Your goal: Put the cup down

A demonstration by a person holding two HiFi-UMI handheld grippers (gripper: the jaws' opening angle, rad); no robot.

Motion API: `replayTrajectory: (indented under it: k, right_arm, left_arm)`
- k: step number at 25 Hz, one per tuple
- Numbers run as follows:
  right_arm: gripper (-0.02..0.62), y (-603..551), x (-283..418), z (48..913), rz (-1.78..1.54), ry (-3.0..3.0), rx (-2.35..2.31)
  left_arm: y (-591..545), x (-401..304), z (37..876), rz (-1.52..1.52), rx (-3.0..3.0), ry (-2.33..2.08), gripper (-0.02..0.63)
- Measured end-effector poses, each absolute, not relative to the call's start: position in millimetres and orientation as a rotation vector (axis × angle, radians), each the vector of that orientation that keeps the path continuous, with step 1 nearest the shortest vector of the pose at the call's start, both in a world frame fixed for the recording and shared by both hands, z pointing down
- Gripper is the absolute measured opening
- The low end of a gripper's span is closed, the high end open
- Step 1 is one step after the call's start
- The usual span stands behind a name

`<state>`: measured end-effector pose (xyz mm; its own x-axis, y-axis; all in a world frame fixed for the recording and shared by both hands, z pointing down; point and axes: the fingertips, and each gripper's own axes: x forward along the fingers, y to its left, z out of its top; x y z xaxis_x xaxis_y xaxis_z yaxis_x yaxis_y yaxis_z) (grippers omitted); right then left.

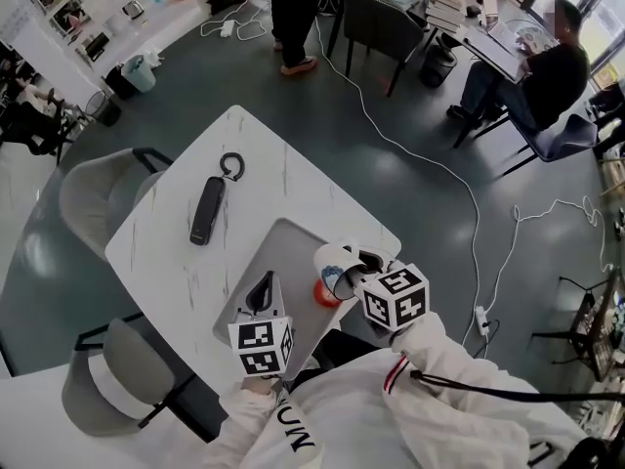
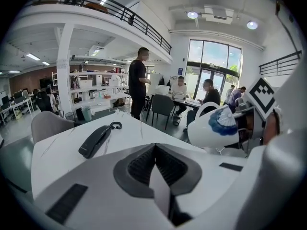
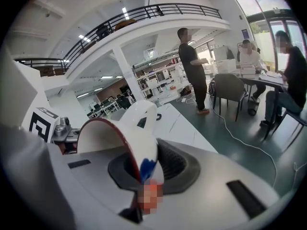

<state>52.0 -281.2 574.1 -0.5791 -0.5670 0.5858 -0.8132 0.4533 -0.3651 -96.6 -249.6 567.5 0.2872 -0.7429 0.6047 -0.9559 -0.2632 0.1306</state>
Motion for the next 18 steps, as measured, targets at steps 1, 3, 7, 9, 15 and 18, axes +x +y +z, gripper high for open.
replayTrajectory:
  k: [1,3,7,9,15,18]
  right_arm:
    - [0.034,-283.3,51.5,578.7,0.889,-2.319,1.159]
    - [0.034,-287.4,49.8,588.8,0.886,-2.3,1.143]
    - [0.034,-295.6,45.6,605.2,0.88,-2.272,1.114]
    - [0.034,-297.6,42.1,611.7,0.877,-2.26,1.095]
    - [0.034,-298.8,32.8,627.3,0.866,-2.229,1.051]
    - [0.034,-300.9,29.0,639.6,0.846,-2.209,1.01]
  left_arm:
    - [-252.0,-96.6,572.9,0.603,2.077,-1.514,0.011]
    - [-256.7,-97.0,583.1,0.62,2.061,-1.511,0.011]
    - [-266.0,-95.3,596.6,0.643,2.049,-1.501,0.011]
    - [-269.2,-94.3,600.7,0.652,2.047,-1.494,0.011]
    - [-274.5,-91.3,608.9,0.676,2.058,-1.473,0.011]
    - [-275.7,-89.3,615.9,0.69,2.059,-1.468,0.011]
